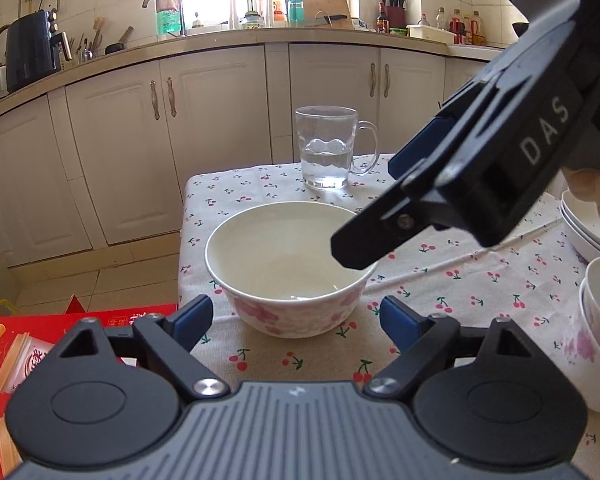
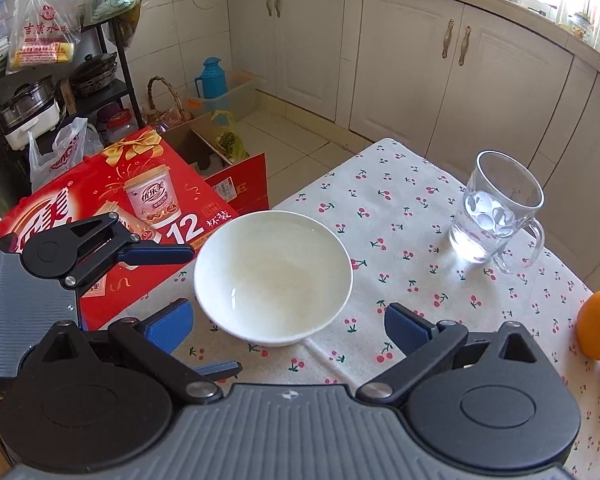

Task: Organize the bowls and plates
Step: 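Grasp the rim of another white bowl with the right gripper, then carry the bowl with the right gripper and lower it onto the bowl stack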

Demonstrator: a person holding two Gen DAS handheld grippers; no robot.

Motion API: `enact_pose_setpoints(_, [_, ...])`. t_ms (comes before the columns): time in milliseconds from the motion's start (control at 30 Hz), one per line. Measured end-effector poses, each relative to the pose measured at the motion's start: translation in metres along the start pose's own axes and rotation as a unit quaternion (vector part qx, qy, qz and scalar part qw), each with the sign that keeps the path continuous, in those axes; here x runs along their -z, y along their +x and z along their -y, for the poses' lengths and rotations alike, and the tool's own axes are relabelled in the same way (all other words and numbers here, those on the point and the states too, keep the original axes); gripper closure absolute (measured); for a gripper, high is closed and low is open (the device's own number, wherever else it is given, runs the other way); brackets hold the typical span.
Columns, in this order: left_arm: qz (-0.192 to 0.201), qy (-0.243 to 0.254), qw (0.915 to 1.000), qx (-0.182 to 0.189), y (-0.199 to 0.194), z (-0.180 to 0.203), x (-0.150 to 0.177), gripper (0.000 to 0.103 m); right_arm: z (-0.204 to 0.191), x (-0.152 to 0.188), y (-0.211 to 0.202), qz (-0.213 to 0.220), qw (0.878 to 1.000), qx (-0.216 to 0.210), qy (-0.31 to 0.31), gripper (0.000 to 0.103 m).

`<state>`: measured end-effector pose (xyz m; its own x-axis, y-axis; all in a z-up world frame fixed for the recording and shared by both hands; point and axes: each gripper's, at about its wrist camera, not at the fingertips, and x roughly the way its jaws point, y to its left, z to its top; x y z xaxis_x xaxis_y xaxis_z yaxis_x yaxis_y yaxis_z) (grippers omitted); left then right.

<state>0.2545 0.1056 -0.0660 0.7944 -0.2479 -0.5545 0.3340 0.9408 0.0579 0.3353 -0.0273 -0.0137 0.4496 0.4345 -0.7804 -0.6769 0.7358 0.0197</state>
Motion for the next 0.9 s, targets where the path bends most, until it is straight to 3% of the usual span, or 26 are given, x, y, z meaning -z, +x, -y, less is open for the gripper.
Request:
enact_pose_setpoints(167, [0.004,0.0,1.0,0.0,0.007,-0.001,0.0,0.013,0.009,-0.012,0.019,-0.005,1.0,-0.022,0.006,0.002])
enact_pose_setpoints(300, [0.005,-0.001,1.0,0.002,0.01,-0.001,-0.001,0.013,0.013,-0.018,0.034,-0.014,0.999,-0.033,0.006,0.013])
enact_pose_setpoints(700, [0.01,0.001,0.9999,0.003,0.012,-0.002,-0.004,0.015,0.025,-0.019,0.055,-0.031,0.998,-0.049,0.019,0.029])
enact_pose_setpoints(900, [0.01,-0.002,0.9999,0.003,0.012,-0.003,-0.004,0.015,0.026,-0.018,0.056,-0.029,0.998,-0.053,0.02,0.029])
